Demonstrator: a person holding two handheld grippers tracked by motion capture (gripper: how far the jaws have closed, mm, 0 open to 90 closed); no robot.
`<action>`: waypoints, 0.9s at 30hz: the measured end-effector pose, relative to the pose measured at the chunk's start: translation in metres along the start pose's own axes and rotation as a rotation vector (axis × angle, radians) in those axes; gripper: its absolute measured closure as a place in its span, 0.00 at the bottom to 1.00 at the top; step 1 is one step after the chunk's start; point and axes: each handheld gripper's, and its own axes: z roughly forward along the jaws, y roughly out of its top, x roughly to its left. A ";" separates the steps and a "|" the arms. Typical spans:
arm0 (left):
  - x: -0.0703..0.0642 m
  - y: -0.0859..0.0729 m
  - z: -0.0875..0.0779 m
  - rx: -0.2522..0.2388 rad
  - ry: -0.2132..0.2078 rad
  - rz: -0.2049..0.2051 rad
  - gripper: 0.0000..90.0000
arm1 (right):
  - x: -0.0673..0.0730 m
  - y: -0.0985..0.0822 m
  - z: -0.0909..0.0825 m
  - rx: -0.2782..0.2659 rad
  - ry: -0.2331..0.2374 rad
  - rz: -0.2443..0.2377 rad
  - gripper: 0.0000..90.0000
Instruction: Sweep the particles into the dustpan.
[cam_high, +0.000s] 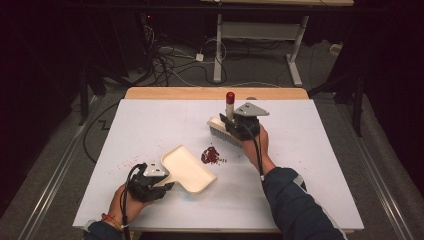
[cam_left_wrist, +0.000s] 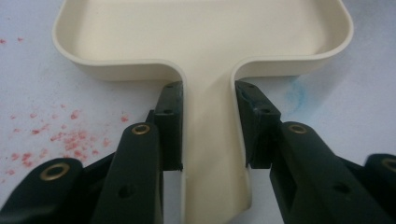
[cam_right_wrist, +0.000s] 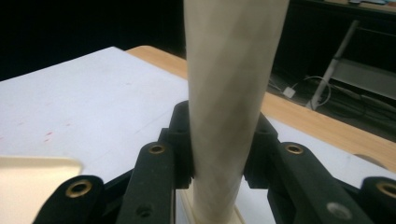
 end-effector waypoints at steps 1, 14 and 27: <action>-0.001 0.001 0.001 0.002 0.004 -0.002 0.71 | 0.007 0.000 -0.002 0.010 0.012 -0.008 0.78; -0.009 0.011 0.012 -0.004 0.022 -0.013 0.71 | 0.038 -0.008 -0.019 0.009 0.083 0.000 0.77; -0.022 0.024 0.026 0.001 0.048 -0.049 0.71 | 0.079 -0.015 -0.036 -0.008 0.092 0.004 0.76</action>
